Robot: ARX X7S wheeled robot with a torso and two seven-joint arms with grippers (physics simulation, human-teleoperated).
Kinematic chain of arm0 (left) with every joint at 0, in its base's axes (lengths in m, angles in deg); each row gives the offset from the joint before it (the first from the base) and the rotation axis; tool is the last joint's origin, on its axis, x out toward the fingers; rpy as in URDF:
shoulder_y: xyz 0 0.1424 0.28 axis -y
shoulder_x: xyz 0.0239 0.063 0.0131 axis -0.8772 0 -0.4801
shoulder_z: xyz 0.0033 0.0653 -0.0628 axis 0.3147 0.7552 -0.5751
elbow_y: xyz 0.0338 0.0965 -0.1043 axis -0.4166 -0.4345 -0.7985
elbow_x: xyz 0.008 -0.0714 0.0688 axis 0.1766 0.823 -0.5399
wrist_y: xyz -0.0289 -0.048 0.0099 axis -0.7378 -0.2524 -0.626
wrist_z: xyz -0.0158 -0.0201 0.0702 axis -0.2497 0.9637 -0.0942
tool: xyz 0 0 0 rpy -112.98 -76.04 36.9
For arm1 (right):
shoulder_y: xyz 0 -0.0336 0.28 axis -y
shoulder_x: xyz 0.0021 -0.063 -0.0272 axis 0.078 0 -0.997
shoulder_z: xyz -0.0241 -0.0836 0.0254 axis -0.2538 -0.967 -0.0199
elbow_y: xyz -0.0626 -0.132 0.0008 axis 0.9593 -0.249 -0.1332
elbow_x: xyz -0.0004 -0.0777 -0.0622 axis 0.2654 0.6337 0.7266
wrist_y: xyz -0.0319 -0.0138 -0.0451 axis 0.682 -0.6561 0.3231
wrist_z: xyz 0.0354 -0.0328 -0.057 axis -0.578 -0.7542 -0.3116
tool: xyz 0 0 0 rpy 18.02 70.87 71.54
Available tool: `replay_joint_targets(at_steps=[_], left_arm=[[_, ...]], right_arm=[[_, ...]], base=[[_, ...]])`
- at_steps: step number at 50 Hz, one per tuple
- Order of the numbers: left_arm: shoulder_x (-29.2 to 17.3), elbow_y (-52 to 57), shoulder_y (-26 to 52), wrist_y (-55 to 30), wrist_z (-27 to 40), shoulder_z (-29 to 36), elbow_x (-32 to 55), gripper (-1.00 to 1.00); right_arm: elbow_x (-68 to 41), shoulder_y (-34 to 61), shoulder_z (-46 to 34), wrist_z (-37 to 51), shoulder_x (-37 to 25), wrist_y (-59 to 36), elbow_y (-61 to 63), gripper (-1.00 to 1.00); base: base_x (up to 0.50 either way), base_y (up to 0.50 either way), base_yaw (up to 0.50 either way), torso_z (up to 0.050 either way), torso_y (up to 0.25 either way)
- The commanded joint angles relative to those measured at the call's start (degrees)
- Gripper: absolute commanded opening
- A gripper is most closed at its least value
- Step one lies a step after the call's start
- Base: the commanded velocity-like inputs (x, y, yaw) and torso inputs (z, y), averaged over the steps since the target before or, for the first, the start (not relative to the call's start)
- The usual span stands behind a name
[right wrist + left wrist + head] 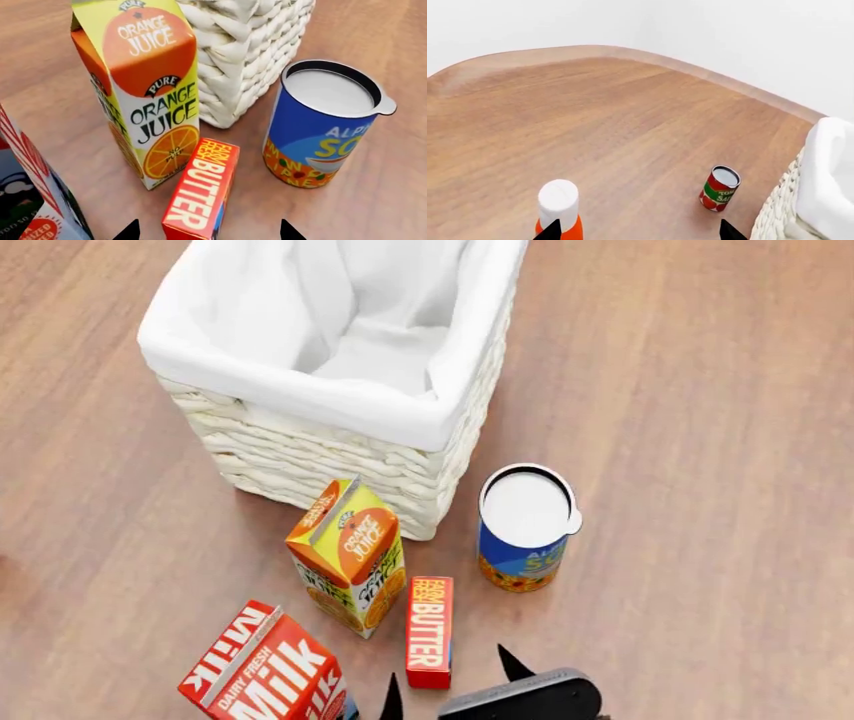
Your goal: Pick up the butter and put it in the basket.
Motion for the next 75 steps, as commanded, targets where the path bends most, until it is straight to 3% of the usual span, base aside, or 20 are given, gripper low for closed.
replay_joint_targets(at_steps=[1, 67, 68, 75], left_arm=[[-0.22, 0.98, -0.16, -0.53, 0.72, -0.60, 1.13, 1.00], [-1.14, 3.41, -0.09, -2.48, 4.23, -2.97, 6.55, 1.00], [-1.16, 3.39, -0.05, -2.49, 4.26, -2.95, 6.55, 1.00], [-1.30, 3.20, 0.09, -2.45, 4.43, -2.98, 6.73, 1.00]], right_arm=[[-1.10, 1.60, 0.38, -1.19, 0.34, 1.20, -4.21, 1.00], [-3.27, 10.17, -2.04, -6.09, 2.04, 2.23, -17.76, 1.00], [-3.20, 10.15, -2.07, -5.96, 2.03, 2.22, -17.74, -1.00], [-3.15, 10.09, -2.15, -5.58, 1.97, 2.51, -17.57, -1.00]], base=[[0.00, 0.00, 0.00, 0.000, 0.000], [0.00, 0.00, 0.00, 0.000, 0.000], [0.00, 0.00, 0.00, 0.000, 0.000], [0.00, 0.00, 0.00, 0.000, 0.000]])
